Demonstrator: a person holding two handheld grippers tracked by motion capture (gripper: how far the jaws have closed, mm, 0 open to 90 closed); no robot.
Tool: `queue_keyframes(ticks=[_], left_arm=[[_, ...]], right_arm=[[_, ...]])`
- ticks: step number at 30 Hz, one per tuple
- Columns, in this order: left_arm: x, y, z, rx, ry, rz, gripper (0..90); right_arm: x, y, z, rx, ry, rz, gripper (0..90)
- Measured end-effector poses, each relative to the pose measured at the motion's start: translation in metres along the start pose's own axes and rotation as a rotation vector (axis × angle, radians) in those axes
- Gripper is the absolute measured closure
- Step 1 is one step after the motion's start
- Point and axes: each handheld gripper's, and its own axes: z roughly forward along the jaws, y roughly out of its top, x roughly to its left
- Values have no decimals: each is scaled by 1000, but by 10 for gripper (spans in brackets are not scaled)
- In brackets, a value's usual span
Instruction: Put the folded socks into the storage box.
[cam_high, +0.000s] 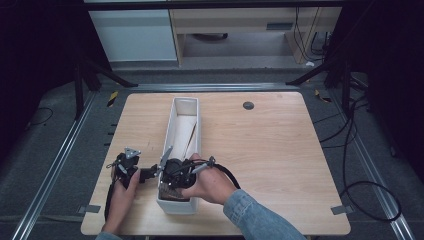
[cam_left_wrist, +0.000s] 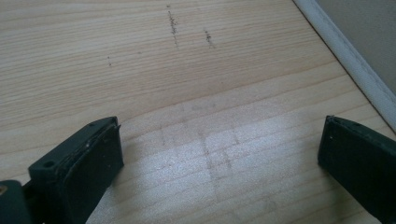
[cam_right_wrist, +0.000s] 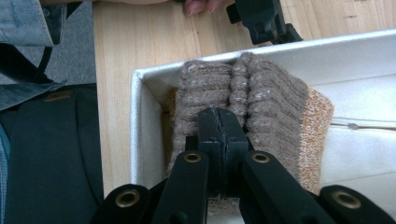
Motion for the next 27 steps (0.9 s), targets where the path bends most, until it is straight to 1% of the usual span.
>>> queue_keyframes(ticks=[5,11,21,24,25,27], left_arm=[[0,0,0,0,0,1,0],[0,0,0,0,0,0,0],[0,0,0,0,0,0,0],[0,0,0,0,0,0,0],[0,0,0,0,0,0,0],[0,0,0,0,0,0,0]], right_arm=[[1,-1,4,4,9,6,900],[4,-3,11,19,13,-2,900],[5,-5,20,53,25,0,900],[6,-5,23,69,28,9,900],[7,-5,24,82,29,5,900],[7,-4,26,87,28,3,900]])
